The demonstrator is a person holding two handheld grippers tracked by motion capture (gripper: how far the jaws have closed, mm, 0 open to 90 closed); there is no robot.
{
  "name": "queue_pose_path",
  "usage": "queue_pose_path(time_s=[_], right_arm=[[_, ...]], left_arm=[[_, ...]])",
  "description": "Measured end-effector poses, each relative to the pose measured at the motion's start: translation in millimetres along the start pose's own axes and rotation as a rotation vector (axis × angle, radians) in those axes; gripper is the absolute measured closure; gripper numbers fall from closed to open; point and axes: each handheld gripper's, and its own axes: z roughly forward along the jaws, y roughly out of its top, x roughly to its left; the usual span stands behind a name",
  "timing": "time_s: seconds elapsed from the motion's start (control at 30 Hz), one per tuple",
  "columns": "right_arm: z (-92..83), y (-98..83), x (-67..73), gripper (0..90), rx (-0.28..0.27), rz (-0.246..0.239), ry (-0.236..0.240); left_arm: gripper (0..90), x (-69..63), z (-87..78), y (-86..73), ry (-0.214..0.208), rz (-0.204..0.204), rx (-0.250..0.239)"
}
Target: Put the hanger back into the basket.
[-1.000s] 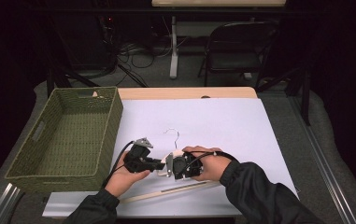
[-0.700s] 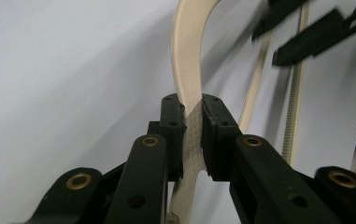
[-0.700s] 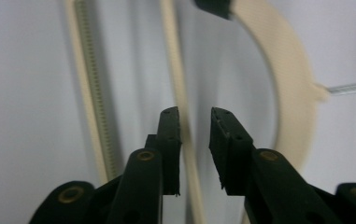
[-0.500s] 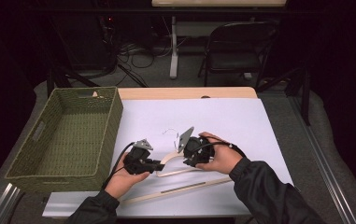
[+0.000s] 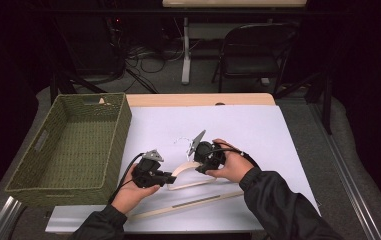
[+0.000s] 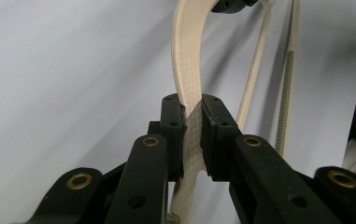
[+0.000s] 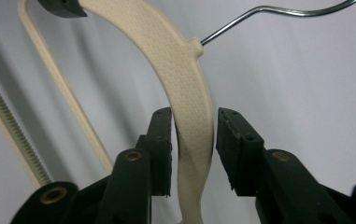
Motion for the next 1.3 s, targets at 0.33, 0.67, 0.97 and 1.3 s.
queue_pose_path(time_s=[0.33, 0.67, 0.97, 1.3], right_arm=[[1.1, 4.5, 7.0, 71.6, -0.002, -0.031, -0.034], [-15.4, 3.6, 17.6, 73.4, -0.049, -0.132, -0.085], [-24.1, 2.4, 25.3, 73.8, -0.074, -0.195, -0.138], [-27.7, 1.2, 29.4, 73.9, -0.081, -0.213, -0.152]], left_arm=[[80.4, -1.3, -2.2, -0.8, 0.013, -0.002, -0.001], [63.3, -0.6, -21.0, 0.0, -0.031, 0.003, -0.040], [59.9, -1.1, -20.0, -5.0, -0.061, 0.039, 0.054], [64.1, 0.0, -8.0, -5.9, -0.091, 0.047, 0.107]])
